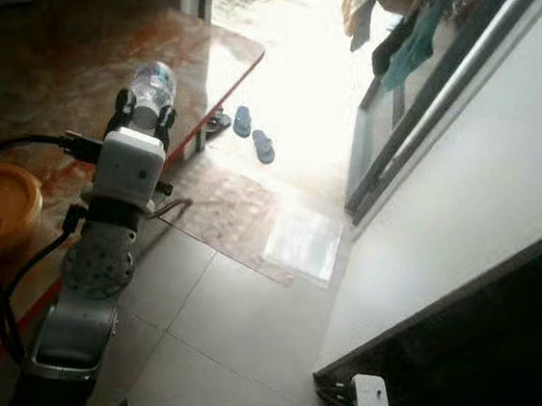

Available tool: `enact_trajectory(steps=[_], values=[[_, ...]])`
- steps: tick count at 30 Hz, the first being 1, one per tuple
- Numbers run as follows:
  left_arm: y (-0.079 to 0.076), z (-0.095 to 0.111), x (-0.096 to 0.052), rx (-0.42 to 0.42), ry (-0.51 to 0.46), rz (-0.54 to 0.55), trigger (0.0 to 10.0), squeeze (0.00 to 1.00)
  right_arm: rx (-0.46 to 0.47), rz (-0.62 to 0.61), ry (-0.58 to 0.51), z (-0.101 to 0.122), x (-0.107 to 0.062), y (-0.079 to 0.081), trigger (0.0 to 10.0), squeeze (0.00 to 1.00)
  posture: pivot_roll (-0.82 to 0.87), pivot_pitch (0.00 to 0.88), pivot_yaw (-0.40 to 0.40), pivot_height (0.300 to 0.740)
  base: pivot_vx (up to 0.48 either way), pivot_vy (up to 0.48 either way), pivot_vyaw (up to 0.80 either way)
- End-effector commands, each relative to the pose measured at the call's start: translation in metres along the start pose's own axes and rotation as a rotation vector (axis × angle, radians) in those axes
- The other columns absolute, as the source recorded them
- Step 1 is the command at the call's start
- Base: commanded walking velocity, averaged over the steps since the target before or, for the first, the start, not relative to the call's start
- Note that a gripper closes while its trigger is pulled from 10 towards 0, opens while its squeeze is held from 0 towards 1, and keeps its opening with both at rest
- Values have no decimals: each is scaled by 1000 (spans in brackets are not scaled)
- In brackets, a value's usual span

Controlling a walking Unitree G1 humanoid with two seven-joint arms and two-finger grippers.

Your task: Restocking fridge

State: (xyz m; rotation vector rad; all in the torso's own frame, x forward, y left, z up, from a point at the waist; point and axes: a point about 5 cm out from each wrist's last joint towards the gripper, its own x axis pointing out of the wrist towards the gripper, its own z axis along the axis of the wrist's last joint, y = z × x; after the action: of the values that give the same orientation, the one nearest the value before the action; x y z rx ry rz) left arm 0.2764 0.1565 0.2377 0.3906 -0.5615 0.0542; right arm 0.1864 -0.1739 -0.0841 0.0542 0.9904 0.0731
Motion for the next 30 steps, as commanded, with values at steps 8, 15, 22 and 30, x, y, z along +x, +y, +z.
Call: enact_trajectory(steps=[8, 15, 22, 30], values=[[-12, 5, -6, -18, -27, -88, 10000, 0, 8, -23, 19, -4, -2, -9, 10000, 0, 66, 186, -81, 740, 0, 0, -788], [-8, 2, -7, -22, -14, -75, 10000, 0, 10, -26, 18, -4, -2, -9, 10000, 0, 67, 192, -83, 740, 0, 0, -788], [-8, 1, -6, -28, -10, -69, 10000, 0, 11, -27, 18, -4, -2, -10, 10000, 0, 66, 196, -84, 740, 0, 0, -788], [0, -16, -12, -86, 83, 4, 10000, 0, 8, -25, 17, -3, -2, -9, 10000, 0, 67, 201, -84, 740, 0, 0, -788]])
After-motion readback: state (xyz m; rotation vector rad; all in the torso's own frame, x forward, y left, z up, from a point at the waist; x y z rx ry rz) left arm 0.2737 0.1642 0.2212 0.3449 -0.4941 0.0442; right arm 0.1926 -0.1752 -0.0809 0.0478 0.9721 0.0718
